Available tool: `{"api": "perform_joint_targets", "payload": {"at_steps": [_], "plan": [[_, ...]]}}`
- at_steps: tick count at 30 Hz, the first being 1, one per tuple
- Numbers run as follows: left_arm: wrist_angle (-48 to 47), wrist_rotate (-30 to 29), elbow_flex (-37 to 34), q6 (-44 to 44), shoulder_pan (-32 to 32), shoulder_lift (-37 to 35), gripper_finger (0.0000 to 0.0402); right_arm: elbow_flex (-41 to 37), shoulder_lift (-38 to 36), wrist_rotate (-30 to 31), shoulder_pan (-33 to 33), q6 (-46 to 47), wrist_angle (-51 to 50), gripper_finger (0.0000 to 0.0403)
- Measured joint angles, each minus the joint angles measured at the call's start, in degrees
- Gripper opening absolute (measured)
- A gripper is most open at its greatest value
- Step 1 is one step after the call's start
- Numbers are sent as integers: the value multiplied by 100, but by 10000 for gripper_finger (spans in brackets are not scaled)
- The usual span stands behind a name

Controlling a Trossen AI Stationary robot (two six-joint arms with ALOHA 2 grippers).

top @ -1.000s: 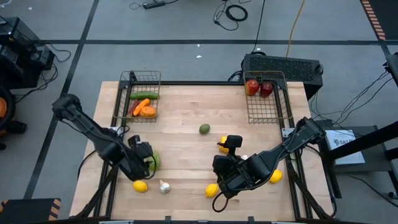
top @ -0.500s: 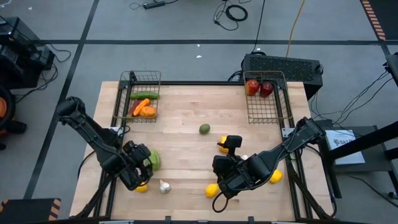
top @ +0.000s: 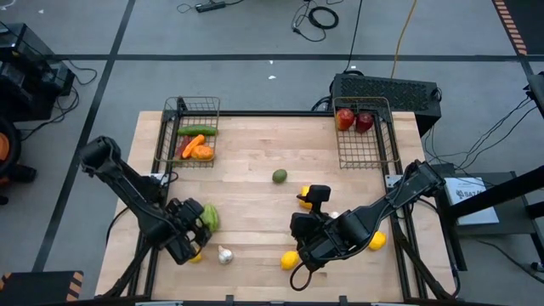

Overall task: Sort produce into baskets
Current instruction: Put the green chayote into the left wire basket

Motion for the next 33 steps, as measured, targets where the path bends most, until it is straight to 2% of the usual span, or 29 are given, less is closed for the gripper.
{"api": "perform_joint_targets", "payload": {"at_steps": [4,12,16,21,28,33], "plan": [[38,-19,1,-167,0,166,342,0,0,0,0,0,18,343],[-109,444,1,261,-41,307,342,0,0,1,-1,2,25,343],[-555,678,4,330,-114,185,342,0,0,0,0,2,42,343],[-1577,823,4,-287,-211,69,342,0,0,2,0,2,61,343],[-880,443,6,-217,-251,34,342,0,0,3,-1,2,68,343],[-974,441,6,-222,-251,119,342,0,0,4,-2,0,70,343]]}}
